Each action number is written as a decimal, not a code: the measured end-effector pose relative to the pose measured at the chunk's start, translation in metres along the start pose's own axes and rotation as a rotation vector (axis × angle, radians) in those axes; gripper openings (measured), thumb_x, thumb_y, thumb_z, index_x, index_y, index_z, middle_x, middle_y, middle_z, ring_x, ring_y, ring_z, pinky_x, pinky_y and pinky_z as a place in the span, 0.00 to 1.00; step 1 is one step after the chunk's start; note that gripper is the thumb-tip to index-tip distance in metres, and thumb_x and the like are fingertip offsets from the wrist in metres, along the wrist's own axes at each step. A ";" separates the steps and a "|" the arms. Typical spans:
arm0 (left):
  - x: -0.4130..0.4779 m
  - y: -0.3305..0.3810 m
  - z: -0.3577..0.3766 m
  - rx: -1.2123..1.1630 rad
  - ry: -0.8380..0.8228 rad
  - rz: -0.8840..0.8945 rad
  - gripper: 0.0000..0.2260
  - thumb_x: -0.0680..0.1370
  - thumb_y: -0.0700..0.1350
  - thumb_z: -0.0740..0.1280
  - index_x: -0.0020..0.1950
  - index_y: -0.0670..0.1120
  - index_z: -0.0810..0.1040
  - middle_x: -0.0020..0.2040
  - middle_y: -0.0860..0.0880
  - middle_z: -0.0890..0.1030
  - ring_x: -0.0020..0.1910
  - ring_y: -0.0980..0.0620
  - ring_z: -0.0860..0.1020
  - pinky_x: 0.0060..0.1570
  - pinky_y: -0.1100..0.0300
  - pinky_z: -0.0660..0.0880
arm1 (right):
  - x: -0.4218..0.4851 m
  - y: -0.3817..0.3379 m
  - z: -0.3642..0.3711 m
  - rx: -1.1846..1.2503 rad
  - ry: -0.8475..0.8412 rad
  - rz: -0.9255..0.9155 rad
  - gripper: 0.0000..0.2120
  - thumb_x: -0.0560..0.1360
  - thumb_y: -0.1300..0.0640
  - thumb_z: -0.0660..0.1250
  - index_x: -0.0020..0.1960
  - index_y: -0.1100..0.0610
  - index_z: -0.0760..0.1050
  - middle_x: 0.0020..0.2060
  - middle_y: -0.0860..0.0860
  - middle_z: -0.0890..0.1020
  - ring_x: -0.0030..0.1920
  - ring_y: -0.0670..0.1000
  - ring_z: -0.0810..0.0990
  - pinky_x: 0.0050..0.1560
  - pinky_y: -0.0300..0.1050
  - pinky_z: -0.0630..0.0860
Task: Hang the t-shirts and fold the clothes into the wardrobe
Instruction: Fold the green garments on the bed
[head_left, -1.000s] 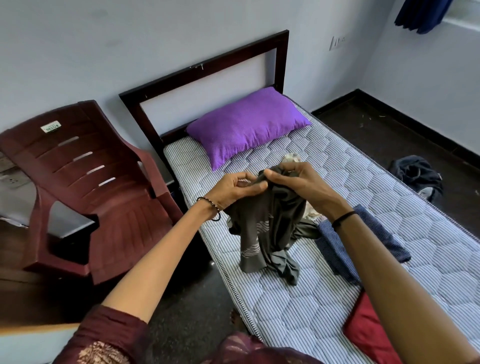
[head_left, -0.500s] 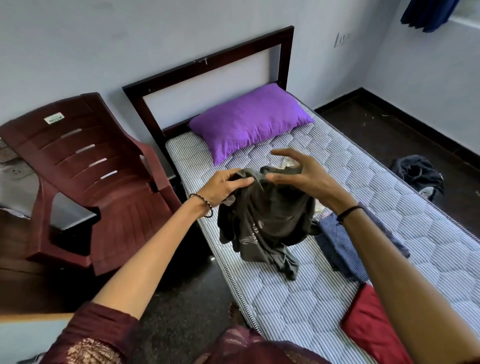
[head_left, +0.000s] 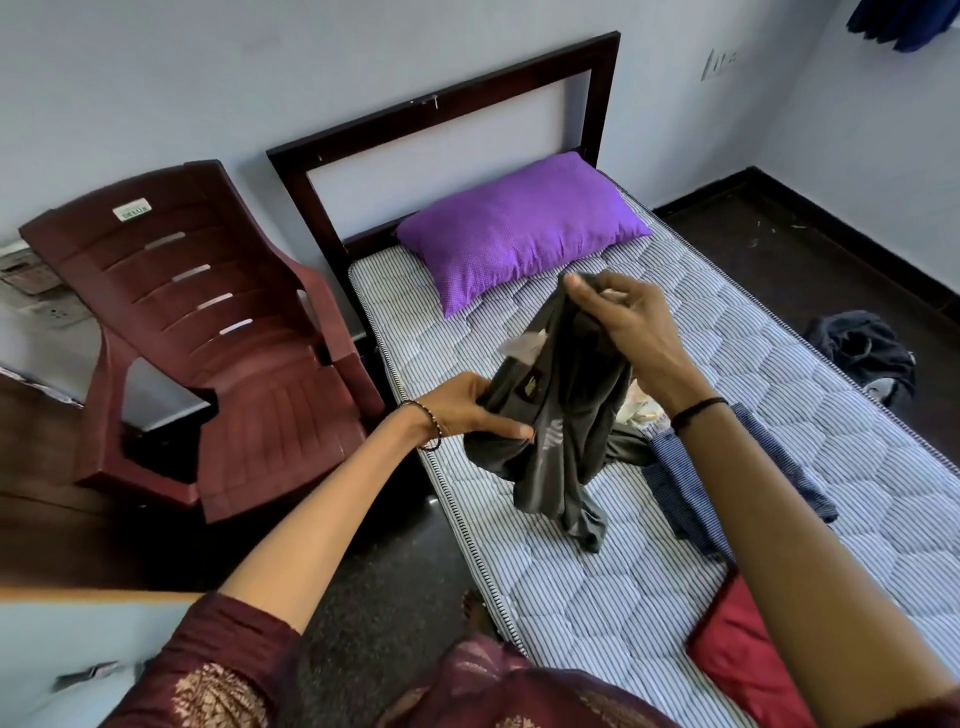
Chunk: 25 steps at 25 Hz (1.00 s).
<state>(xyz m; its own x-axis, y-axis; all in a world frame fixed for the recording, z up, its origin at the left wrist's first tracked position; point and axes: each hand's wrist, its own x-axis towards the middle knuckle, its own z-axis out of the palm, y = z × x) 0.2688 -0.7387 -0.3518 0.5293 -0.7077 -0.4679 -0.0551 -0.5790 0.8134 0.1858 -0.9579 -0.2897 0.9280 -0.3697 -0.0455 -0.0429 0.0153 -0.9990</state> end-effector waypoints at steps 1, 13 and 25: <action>0.000 -0.013 -0.002 0.002 -0.017 -0.022 0.13 0.70 0.50 0.78 0.52 0.46 0.85 0.46 0.53 0.86 0.47 0.57 0.83 0.52 0.63 0.76 | 0.004 0.000 -0.005 0.032 0.069 0.001 0.14 0.76 0.47 0.75 0.48 0.58 0.84 0.42 0.62 0.85 0.42 0.58 0.83 0.49 0.55 0.80; 0.011 0.022 0.006 -0.031 0.400 0.182 0.08 0.77 0.52 0.71 0.47 0.49 0.85 0.41 0.48 0.85 0.43 0.52 0.82 0.48 0.56 0.76 | -0.001 0.033 0.010 -0.451 -0.337 0.066 0.43 0.63 0.44 0.84 0.74 0.43 0.69 0.47 0.54 0.84 0.46 0.52 0.83 0.52 0.47 0.81; -0.004 -0.010 -0.012 0.061 0.189 0.044 0.12 0.67 0.49 0.81 0.45 0.47 0.86 0.36 0.54 0.85 0.37 0.59 0.82 0.40 0.64 0.76 | 0.003 0.031 -0.006 -0.201 -0.262 0.152 0.11 0.74 0.50 0.78 0.47 0.58 0.84 0.33 0.53 0.85 0.36 0.48 0.85 0.42 0.42 0.79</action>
<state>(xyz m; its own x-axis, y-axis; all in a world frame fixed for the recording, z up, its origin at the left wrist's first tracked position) 0.2780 -0.7256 -0.3536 0.6742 -0.6480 -0.3542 -0.1305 -0.5766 0.8065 0.1849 -0.9641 -0.3208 0.9677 -0.1264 -0.2182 -0.2352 -0.1413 -0.9616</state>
